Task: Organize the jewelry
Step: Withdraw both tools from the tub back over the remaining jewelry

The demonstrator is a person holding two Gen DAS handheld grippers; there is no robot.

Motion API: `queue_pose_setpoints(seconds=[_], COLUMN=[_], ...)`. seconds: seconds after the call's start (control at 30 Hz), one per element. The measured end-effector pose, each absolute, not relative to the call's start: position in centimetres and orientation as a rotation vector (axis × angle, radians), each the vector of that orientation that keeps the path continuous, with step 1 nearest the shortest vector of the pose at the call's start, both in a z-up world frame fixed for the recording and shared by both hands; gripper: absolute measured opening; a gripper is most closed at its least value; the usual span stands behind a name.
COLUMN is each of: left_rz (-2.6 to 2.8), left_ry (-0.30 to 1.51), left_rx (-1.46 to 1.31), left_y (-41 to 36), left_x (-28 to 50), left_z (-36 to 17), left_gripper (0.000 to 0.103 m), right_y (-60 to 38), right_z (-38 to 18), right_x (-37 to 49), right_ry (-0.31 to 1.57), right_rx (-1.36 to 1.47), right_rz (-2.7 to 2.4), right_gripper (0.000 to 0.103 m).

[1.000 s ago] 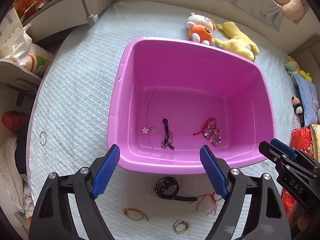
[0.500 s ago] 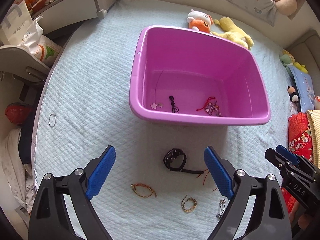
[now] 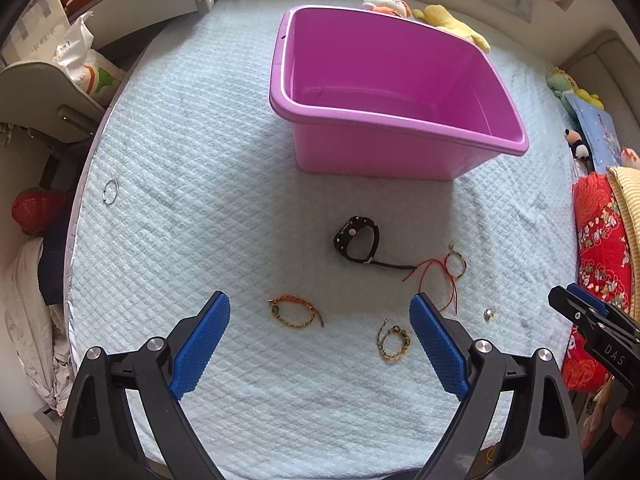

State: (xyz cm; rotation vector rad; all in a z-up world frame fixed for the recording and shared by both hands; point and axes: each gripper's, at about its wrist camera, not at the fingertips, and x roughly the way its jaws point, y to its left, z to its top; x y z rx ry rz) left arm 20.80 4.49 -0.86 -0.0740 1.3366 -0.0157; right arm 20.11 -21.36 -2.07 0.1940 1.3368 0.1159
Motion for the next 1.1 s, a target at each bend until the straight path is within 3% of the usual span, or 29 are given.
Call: queue_pose_setpoints(seconds=[0.4, 1.1], left_rz=[-0.087, -0.144], left_ry=[1.311, 1.341], left_rx=[-0.002, 0.012], left_y=[3.4, 0.4], left_x=[14.5, 6.1], left_z=[-0.7, -6.5], left_gripper=[0.093, 0.093], right_y=[-23.8, -26.1], right_z=[-2.9, -7.0], right_x=[12.6, 2.0], right_ry=[1.359, 1.374], right_rx=[0.237, 0.252], right_rz=[0.045, -0.021], right_gripper=[0.053, 0.055])
